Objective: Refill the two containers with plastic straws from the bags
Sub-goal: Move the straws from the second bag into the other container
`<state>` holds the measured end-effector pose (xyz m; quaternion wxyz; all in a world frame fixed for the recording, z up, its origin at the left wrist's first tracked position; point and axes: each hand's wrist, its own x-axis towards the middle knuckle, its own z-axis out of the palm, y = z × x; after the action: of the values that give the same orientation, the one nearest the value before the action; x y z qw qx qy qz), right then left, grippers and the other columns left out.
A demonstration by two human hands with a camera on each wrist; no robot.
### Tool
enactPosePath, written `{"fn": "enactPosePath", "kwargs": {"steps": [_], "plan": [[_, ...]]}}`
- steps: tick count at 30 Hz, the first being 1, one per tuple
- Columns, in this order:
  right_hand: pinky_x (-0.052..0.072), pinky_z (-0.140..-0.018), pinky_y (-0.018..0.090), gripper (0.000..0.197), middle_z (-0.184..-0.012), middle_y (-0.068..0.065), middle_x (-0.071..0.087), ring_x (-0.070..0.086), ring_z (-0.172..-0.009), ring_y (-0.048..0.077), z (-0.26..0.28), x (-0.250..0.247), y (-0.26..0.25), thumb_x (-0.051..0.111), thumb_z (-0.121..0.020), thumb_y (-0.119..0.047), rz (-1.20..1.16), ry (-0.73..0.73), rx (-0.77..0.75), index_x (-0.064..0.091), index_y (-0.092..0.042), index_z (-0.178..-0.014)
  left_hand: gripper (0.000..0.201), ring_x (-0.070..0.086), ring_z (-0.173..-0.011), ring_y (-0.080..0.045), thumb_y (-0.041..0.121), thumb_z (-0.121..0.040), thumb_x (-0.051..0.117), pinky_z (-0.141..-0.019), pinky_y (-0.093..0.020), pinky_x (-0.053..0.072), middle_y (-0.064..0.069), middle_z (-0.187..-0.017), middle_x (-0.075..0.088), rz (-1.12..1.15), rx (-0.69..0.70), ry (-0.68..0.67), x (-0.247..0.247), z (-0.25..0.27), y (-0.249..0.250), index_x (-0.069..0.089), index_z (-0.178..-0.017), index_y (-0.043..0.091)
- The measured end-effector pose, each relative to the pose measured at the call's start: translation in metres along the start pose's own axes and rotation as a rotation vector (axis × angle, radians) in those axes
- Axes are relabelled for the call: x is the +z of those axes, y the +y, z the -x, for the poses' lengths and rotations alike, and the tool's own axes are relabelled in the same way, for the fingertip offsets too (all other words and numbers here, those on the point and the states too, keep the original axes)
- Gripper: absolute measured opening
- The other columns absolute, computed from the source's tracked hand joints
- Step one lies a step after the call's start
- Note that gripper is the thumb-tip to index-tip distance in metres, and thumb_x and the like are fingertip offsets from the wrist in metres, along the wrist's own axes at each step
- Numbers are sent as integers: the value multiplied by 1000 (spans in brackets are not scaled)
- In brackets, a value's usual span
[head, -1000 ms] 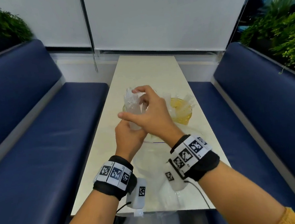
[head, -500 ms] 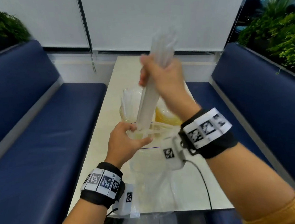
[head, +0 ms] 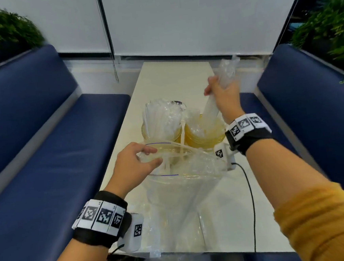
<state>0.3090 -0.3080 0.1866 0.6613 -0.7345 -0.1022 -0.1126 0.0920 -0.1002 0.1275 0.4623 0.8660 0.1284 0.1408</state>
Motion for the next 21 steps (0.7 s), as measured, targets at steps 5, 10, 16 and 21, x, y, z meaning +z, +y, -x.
{"fn": "enactPosePath", "kwargs": {"steps": [5, 10, 16, 21], "plan": [[58, -91, 40, 21, -91, -6, 73, 70, -88, 11, 17, 8, 35, 79, -81, -28, 99, 9, 118, 70, -19, -97, 19, 51, -74, 18, 27, -80, 84, -70, -14, 40, 8, -104, 67, 7, -10, -12, -3, -2, 0, 76, -98, 25], [56, -82, 18, 75, -117, -3, 61, 64, -99, 8, 11, 5, 17, 84, -75, -15, 51, 81, -196, 43, -27, -136, 19, 51, -71, 19, 27, -81, 83, -68, -12, 38, 7, -104, 67, -4, -27, -13, -7, -4, 1, 76, -99, 23], [57, -88, 34, 30, -104, -4, 71, 68, -92, 13, -11, 1, 9, 68, -86, -14, 500, -87, -512, 71, -23, -114, 18, 51, -70, 19, 27, -82, 82, -66, -10, 37, 8, -104, 68, -18, -51, -16, -12, -6, -2, 76, -99, 25], [49, -101, 39, 33, -123, 1, 72, 65, -115, 22, 8, 2, 53, 53, -101, -38, 916, -336, -333, 72, -20, -123, 15, 53, -70, 17, 26, -84, 80, -64, -7, 39, 9, -103, 68, -23, -46, -34, -11, -7, 2, 76, -98, 25]]}}
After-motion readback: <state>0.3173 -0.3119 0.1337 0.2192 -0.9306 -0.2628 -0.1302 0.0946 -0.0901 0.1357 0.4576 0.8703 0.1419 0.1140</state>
